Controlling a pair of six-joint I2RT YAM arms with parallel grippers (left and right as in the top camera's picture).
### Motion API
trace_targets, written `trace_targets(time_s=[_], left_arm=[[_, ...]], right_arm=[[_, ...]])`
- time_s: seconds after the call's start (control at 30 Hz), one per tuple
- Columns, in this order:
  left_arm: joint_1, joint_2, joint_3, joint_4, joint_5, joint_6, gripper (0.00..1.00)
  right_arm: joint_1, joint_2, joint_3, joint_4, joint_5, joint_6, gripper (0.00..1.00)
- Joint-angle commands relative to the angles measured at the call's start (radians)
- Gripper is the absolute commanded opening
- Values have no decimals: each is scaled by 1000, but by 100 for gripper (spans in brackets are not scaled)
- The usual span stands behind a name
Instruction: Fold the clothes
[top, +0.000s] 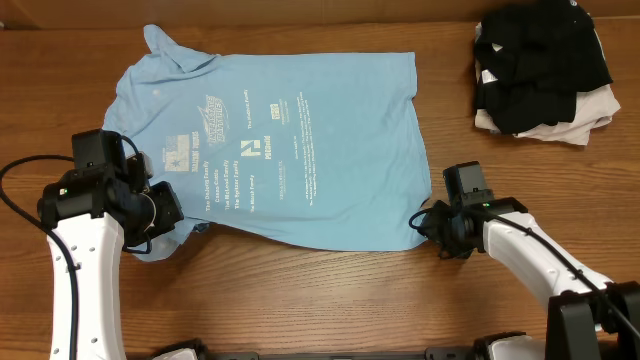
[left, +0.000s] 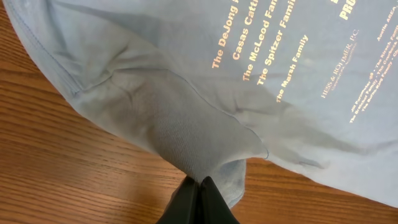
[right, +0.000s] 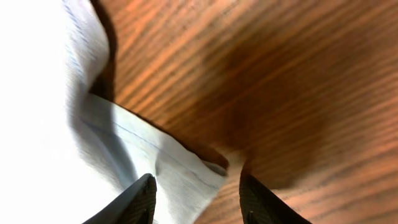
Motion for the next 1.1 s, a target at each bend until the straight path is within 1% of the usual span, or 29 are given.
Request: trace_targets(time_s=[0.0, 0.13, 0.23, 0.33, 0.4, 0.43, 0.47, 0.53, 0.57, 0.63, 0.7, 0.83, 0.93, 1.07], left_arm=[[0, -5, 18, 6, -14, 19, 4], [0, -5, 18, 6, -14, 19, 4], [0, -5, 18, 6, -14, 19, 4], [-1, -5, 18, 6, -14, 19, 4], [-1, -5, 18, 6, -17, 20, 4], [-1, -5, 18, 8, -18, 20, 4], [-1, -5, 18, 11, -18, 20, 4], [-1, -5, 18, 17, -19, 20, 4], [0, -5, 18, 17, -19, 20, 4], [0, -5, 18, 16, -31, 20, 4], [0, -5, 18, 11, -37, 26, 4], [0, -5, 19, -6, -39, 71, 4], [0, -5, 19, -10, -40, 72, 4], [-1, -5, 18, -10, -40, 72, 4]], right_arm=[[6, 14, -45, 31, 14, 8, 47], [6, 43, -53, 38, 14, 8, 45], [6, 70, -53, 39, 2, 8, 39], [7, 83, -53, 39, -11, 8, 27], [6, 84, -53, 39, -11, 8, 25], [6, 84, -53, 39, -10, 8, 21], [6, 84, -53, 39, -7, 8, 18], [2, 83, -45, 21, -1, 8, 7], [-8, 82, -31, -7, 3, 8, 4], [-27, 75, 8, -79, 7, -3, 4], [-55, 59, 71, -187, 21, -25, 4], [-130, 22, 231, -431, 33, -112, 4], [-207, 15, 354, -599, 25, -179, 4], [-278, 15, 463, -735, -12, -271, 4]])
